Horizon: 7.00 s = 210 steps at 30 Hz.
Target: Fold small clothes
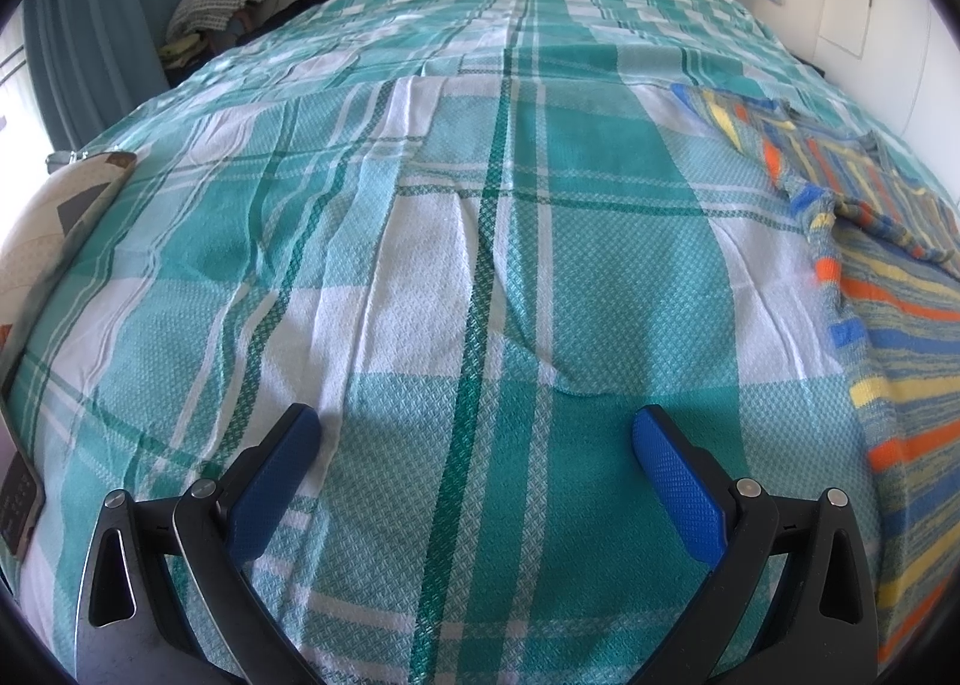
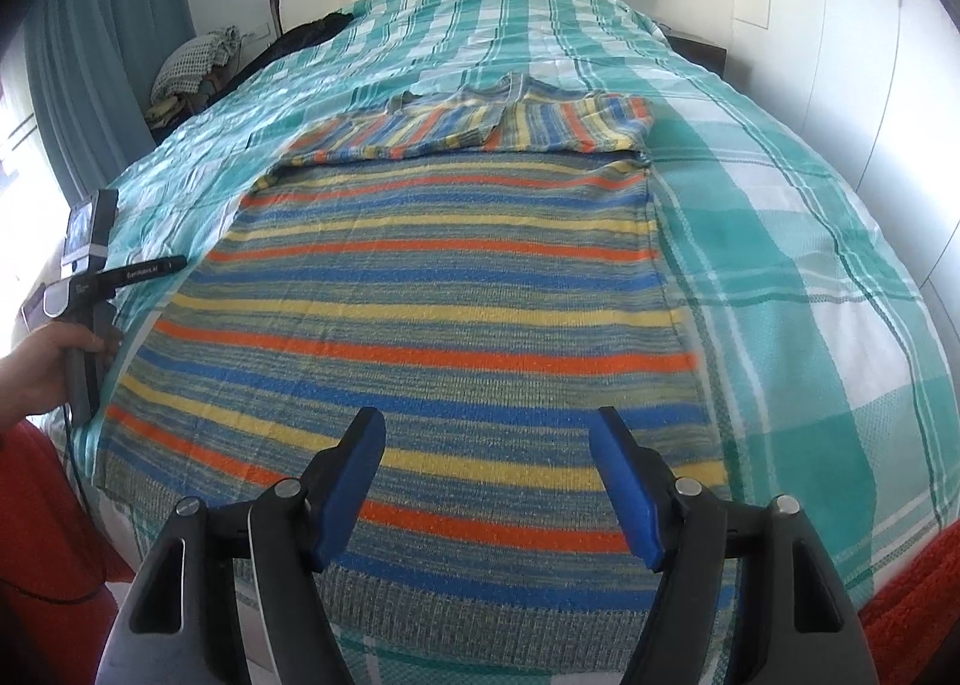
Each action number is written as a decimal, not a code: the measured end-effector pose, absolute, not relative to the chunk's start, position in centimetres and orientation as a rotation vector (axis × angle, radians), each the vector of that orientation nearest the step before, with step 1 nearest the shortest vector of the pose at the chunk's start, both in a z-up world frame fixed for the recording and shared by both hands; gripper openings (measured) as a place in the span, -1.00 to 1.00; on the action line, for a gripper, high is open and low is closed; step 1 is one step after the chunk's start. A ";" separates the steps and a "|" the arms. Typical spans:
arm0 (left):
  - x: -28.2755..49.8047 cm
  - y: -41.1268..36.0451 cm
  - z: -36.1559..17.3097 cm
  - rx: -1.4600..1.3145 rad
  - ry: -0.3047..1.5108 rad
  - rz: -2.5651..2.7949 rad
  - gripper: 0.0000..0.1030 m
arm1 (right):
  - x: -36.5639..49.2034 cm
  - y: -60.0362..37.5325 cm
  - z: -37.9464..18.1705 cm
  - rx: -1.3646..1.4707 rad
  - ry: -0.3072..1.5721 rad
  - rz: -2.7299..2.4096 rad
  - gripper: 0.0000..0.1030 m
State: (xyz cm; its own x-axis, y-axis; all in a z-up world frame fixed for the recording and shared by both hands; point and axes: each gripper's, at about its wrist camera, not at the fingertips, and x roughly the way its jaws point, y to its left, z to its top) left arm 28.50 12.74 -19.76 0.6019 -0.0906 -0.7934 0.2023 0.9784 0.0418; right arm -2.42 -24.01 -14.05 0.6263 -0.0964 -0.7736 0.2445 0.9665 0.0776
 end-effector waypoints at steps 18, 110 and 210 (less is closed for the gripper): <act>18.8 13.1 -12.6 -0.122 0.995 -0.327 0.99 | -5.2 -31.7 -11.3 0.376 0.810 -0.288 0.41; 15.2 -4.2 -12.0 0.152 0.963 -0.561 0.90 | 3.7 -33.9 -12.3 0.203 0.857 -0.263 0.29; 24.9 -2.3 -12.4 -0.203 0.891 -0.591 -0.79 | 39.0 -24.7 -9.3 0.373 0.978 0.340 -0.79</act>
